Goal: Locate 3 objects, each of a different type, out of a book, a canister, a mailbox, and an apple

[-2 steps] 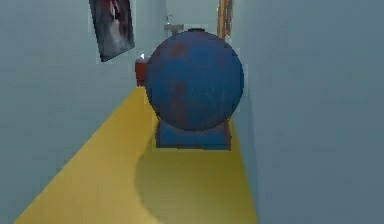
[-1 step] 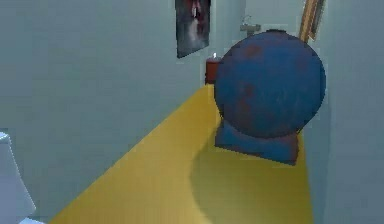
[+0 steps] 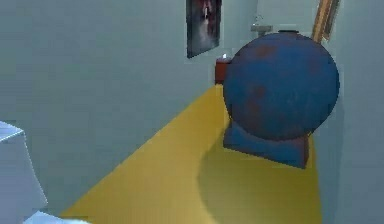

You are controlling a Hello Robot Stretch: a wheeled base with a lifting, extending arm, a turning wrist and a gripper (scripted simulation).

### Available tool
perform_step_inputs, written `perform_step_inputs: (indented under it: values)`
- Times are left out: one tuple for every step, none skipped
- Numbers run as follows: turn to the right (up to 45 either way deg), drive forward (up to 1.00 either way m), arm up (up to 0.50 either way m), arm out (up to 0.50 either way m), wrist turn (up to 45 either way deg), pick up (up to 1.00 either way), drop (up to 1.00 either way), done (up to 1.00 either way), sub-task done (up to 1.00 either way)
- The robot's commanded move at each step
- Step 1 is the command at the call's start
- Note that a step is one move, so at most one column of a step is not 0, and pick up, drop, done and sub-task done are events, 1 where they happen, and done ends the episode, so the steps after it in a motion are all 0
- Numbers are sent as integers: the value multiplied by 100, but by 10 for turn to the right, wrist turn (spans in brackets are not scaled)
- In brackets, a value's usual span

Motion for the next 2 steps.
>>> perform_step_inputs:
  values:
    - [90,0,0,0,0,0,0,0,0]
    - [0,60,0,0,0,0,0,0,0]
